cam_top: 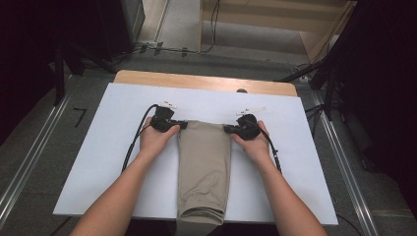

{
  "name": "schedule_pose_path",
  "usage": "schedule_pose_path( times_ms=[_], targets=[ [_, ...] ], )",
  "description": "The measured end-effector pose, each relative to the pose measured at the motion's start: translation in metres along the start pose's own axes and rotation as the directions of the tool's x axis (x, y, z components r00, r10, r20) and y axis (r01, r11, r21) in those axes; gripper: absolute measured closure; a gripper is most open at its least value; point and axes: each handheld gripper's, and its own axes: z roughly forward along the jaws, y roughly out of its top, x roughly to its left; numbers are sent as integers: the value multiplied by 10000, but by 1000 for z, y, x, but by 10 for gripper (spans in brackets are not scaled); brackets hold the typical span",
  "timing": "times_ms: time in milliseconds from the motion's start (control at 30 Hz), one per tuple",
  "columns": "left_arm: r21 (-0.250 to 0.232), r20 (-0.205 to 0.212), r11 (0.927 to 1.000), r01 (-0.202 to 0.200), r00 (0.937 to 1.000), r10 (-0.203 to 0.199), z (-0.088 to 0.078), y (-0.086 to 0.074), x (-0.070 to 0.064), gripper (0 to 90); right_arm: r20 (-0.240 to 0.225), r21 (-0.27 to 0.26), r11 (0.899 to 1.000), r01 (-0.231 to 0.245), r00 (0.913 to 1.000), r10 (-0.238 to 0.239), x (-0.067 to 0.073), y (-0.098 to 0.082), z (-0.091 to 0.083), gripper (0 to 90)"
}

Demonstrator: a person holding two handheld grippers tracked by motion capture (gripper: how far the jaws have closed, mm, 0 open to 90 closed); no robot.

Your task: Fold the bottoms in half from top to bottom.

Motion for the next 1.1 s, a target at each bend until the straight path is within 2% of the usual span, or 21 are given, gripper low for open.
schedule_pose_path(
  times_ms=[200, 267, 300, 400, 467, 533, 600, 633, 667, 700, 733, 767, 800, 833, 867, 967, 1100],
  targets=[
    [-645, -287, 9979, 108, 9995, -126, -10, 25, 7, 882, 273, -392, 9983, 428, 9988, -418, -2, 33, -8, 852],
    [-729, -577, 9973, -78, 9983, 36, -14, 37, 9, 882, 366, -576, 9967, 574, 9978, -554, -3, 47, -11, 852],
    [-734, -611, 9972, -154, 9981, 110, -15, 43, 11, 881, 438, -641, 9958, 657, 9971, -630, -4, 53, -12, 852],
    [-906, -580, 9959, -25, 9983, -28, -21, 62, 21, 882, 606, -843, 9934, 780, 9955, -731, -7, 72, -17, 852],
    [-1036, -547, 9946, 75, 9984, -132, -23, 73, 27, 882, 706, -950, 9925, 773, 9950, -707, -9, 83, -18, 852],
    [-1076, -683, 9942, 13, 9976, -87, -24, 83, 29, 882, 828, -1064, 9916, 729, 9945, -642, -12, 94, -18, 852],
    [-1056, -809, 9943, -128, 9967, 42, -24, 93, 32, 881, 822, -1194, 9916, 495, 9958, -398, -15, 101, -17, 851],
    [-1285, -830, 9916, -116, 9966, 9, -23, 96, 33, 874, 831, -1346, 9905, 288, 9964, -177, -18, 104, -17, 846],
    [-1543, -1069, 9880, -61, 9942, -105, -22, 98, 33, 818, 892, -1574, 9875, 55, 9960, 87, -20, 106, -17, 808],
    [-1672, -1209, 9859, 79, 9923, -284, -22, 98, 34, 678, 948, -1871, 9821, -218, 9947, 402, -22, 108, -16, 688],
    [-1866, -1059, 9815, 420, 9924, -626, -24, 98, 35, 596, 883, -1908, 9805, -461, 9940, 639, -24, 108, -15, 523],
    [-2096, -768, 9751, 729, 9929, -908, -26, 97, 36, 517, 728, -1849, 9799, -753, 9933, 901, -26, 109, -13, 397],
    [-2217, -653, 9709, 910, 9920, -1079, -29, 95, 36, 434, 647, -1700, 9813, -900, 9927, 1022, -27, 108, -12, 338],
    [-2283, -493, 9687, 974, 9926, -1114, -31, 92, 35, 366, 659, -1560, 9845, -803, 9936, 915, -26, 106, -12, 290],
    [-2308, -346, 9683, 959, 9937, -1067, -32, 90, 34, 304, 754, -1439, 9881, -546, 9950, 660, -24, 102, -12, 251],
    [-2327, 113, 9696, 754, 9971, -748, -37, 77, 27, 243, 726, -1316, 9910, -255, 9967, 353, -20, 88, -16, 241],
    [-2089, 526, 9763, 564, 9975, -464, -38, 58, 16, 208, 345, -1572, 9864, -473, 9980, 533, -13, 62, -25, 228]
  ],
)
